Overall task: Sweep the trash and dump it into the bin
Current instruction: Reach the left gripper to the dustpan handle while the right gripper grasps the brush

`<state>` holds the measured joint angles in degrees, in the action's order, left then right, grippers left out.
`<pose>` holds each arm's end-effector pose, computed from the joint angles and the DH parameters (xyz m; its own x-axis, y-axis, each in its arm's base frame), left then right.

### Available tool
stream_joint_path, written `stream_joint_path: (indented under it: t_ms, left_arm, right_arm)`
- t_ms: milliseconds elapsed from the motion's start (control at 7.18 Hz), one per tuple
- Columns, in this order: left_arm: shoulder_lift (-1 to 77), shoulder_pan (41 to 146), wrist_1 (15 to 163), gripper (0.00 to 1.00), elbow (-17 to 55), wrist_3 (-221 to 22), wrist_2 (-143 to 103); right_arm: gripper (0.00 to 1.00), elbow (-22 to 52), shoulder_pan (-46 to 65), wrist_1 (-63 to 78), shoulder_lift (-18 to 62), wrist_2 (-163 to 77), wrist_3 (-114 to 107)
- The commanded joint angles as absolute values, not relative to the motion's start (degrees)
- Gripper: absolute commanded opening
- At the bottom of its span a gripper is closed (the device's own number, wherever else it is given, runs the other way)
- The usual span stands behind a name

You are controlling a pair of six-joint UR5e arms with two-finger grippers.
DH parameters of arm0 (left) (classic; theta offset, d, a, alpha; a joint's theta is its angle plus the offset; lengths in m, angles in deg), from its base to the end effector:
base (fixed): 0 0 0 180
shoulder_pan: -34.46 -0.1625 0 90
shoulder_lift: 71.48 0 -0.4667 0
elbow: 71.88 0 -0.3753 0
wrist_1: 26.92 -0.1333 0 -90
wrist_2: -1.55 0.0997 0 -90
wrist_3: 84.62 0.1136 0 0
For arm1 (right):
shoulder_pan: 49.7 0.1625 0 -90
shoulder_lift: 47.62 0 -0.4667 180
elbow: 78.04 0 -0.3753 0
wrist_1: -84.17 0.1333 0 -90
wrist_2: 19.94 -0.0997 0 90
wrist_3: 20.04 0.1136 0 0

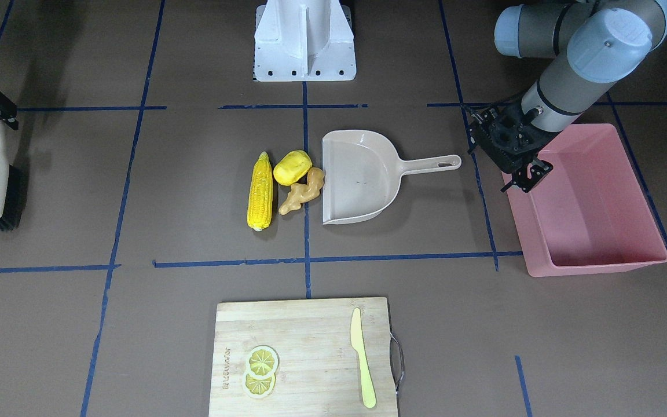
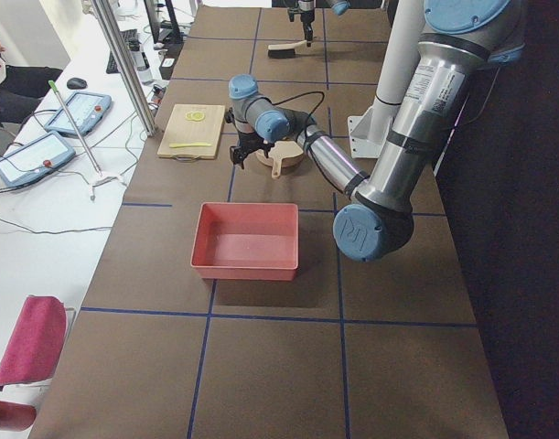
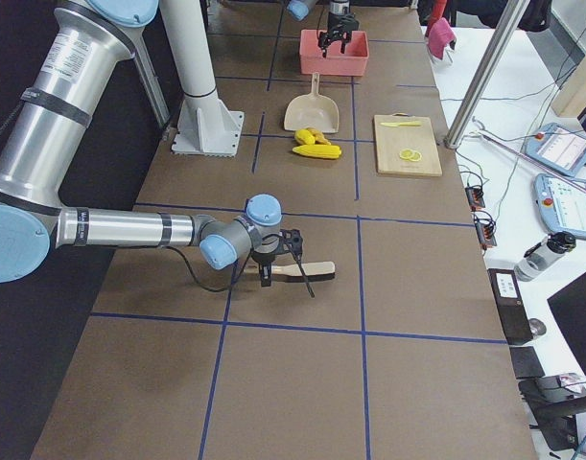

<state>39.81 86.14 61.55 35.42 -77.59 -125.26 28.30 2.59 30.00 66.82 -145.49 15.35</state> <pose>0.3191 -0.5090 0.3758 0.3406 0.8505 -0.4008 -0.5406 0.5259 0.6566 -0.1362 -0.2862 0.6757 0.7034 -0.1746 0.6890 0.1644 0.9830 0.0813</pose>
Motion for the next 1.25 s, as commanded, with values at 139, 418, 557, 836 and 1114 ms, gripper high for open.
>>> stream_joint_path:
  t_ms: [139,418,557,836,1114]
  left_arm:
    - [40.05,85.7,61.84,1.0,35.52,-77.41,-123.25]
    - [39.79,85.61,63.16,1.0,35.18,-77.41,-123.17]
    - [40.05,84.82,63.34,1.0,34.83,-76.98,-123.16]
    - [39.79,84.64,63.25,1.0,35.7,-64.23,-123.16]
    - [39.61,80.71,63.34,1.0,36.14,-62.47,-122.81]
  right_arm:
    - [0.33,28.13,2.16,30.12,66.63,-145.19,15.56]
    - [0.03,28.22,1.89,30.21,66.55,-145.19,15.56]
    - [0.0,28.74,1.8,30.29,66.37,-145.71,15.56]
    - [0.0,32.42,0.32,29.59,64.88,-146.15,17.39]
    - [0.0,34.54,-3.89,28.28,59.9,-145.46,25.79]
